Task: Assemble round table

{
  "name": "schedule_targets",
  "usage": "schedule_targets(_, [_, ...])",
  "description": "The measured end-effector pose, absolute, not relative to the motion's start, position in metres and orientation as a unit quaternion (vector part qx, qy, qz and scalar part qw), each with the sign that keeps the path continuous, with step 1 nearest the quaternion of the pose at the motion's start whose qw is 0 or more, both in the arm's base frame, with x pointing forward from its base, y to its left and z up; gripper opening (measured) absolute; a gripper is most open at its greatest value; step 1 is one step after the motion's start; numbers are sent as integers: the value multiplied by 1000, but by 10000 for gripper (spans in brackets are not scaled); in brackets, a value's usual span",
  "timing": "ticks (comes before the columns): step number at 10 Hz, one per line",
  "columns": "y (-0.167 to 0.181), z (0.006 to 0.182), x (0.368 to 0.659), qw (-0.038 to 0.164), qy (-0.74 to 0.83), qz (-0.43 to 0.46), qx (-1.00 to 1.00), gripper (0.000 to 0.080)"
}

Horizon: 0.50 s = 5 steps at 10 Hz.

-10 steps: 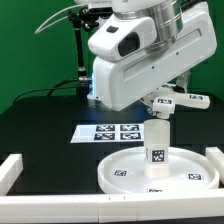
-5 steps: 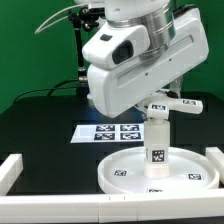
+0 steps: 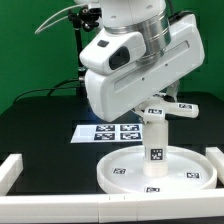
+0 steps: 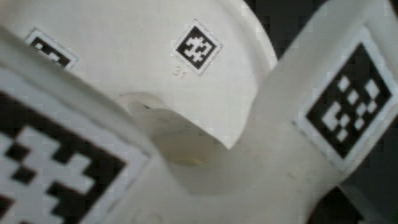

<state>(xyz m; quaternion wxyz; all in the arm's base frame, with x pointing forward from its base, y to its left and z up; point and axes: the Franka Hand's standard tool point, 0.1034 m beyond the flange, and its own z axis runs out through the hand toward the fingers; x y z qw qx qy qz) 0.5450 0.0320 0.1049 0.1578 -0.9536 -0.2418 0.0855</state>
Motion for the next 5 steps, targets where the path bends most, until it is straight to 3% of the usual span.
schedule_targets(5, [28,103,548,137,-238,49,-960,419])
